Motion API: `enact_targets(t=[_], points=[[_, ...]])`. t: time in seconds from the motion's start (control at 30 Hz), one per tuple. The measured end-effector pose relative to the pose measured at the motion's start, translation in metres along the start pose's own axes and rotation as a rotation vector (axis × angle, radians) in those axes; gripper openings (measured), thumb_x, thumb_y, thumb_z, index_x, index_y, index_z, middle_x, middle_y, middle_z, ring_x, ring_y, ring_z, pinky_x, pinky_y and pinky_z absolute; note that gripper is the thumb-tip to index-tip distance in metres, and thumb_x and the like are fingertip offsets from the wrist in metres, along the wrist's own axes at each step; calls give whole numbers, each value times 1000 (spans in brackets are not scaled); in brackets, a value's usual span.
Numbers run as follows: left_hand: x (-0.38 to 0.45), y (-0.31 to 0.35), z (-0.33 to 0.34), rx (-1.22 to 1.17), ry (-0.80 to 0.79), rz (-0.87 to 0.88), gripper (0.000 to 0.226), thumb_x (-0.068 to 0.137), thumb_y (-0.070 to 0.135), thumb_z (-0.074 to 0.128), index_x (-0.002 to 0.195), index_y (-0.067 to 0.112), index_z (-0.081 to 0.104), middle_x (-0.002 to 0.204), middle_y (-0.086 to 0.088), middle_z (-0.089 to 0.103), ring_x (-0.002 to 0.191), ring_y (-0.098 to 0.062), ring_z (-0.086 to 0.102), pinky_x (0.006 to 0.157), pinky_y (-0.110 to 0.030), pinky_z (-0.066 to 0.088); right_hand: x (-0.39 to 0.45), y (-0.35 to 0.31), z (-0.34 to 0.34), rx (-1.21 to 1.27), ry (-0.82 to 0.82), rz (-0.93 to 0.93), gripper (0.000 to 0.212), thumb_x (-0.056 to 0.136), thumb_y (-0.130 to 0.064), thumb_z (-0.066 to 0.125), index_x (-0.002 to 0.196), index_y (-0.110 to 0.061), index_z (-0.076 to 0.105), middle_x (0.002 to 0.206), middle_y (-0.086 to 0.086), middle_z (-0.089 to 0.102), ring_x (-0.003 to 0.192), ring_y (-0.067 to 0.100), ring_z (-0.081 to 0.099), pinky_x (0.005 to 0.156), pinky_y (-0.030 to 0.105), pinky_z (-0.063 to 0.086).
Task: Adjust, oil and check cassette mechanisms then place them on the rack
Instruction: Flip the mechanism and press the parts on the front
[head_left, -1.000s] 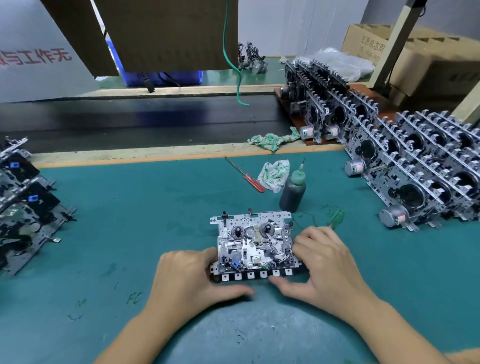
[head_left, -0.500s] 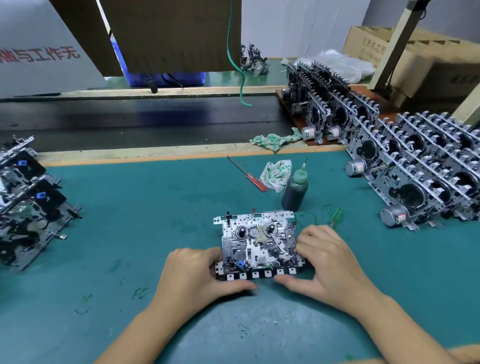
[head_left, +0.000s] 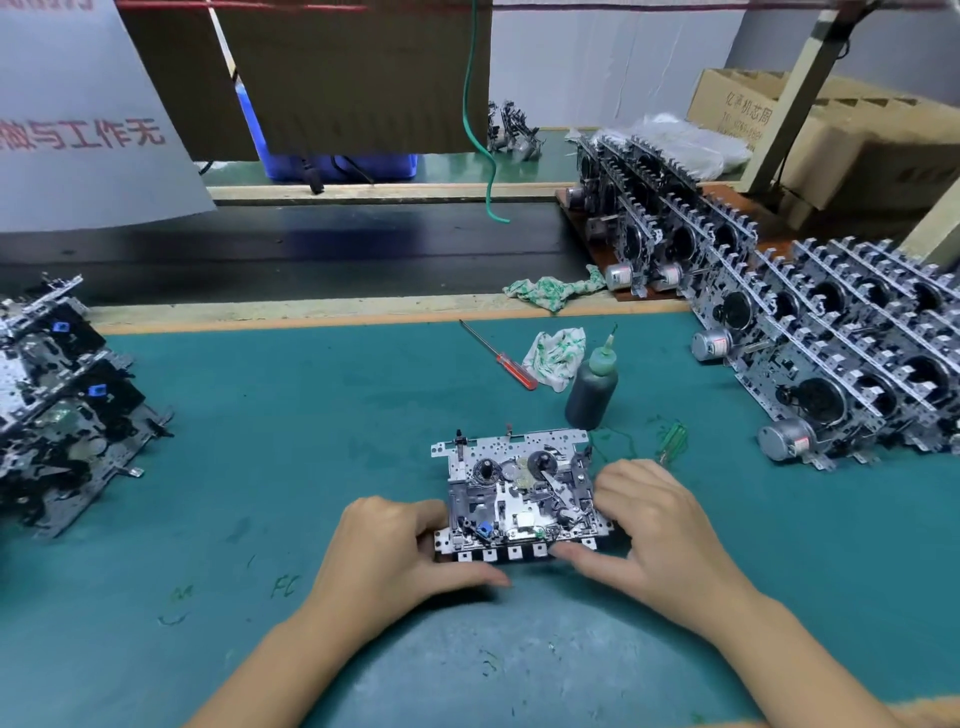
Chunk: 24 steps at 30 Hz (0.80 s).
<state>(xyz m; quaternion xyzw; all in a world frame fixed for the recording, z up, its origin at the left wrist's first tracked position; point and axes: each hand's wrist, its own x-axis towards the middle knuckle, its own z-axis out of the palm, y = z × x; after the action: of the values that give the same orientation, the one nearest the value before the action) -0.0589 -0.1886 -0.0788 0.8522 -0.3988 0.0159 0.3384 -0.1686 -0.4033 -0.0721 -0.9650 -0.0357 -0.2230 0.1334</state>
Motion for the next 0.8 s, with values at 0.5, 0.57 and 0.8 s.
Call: enact_targets(t=[0.5, 0.57, 0.8], points=[[35, 14, -6, -449, 182, -251, 65, 76, 68, 43, 47, 14, 21, 43, 2, 16, 45, -12, 16, 48, -30, 14, 48, -12, -12, 585, -104, 716, 79, 85, -66, 39, 26, -13, 44, 29, 1, 41, 33, 5, 42, 48, 13, 34], [31, 13, -4, -464, 180, -242, 62, 77, 67, 43, 49, 17, 19, 46, 4, 14, 47, -12, 14, 47, -28, 12, 44, -14, -13, 600, -114, 702, 78, 77, -71, 35, 26, -13, 44, 28, 1, 40, 32, 5, 40, 48, 12, 35], [20, 12, -12, -166, 171, -178, 58, 80, 64, 35, 50, 17, 23, 44, 3, 15, 47, -14, 15, 48, -30, 15, 36, -17, -22, 374, -206, 642, 87, 72, -87, 26, 36, -10, 48, 32, 2, 40, 37, 10, 43, 54, 25, 39]])
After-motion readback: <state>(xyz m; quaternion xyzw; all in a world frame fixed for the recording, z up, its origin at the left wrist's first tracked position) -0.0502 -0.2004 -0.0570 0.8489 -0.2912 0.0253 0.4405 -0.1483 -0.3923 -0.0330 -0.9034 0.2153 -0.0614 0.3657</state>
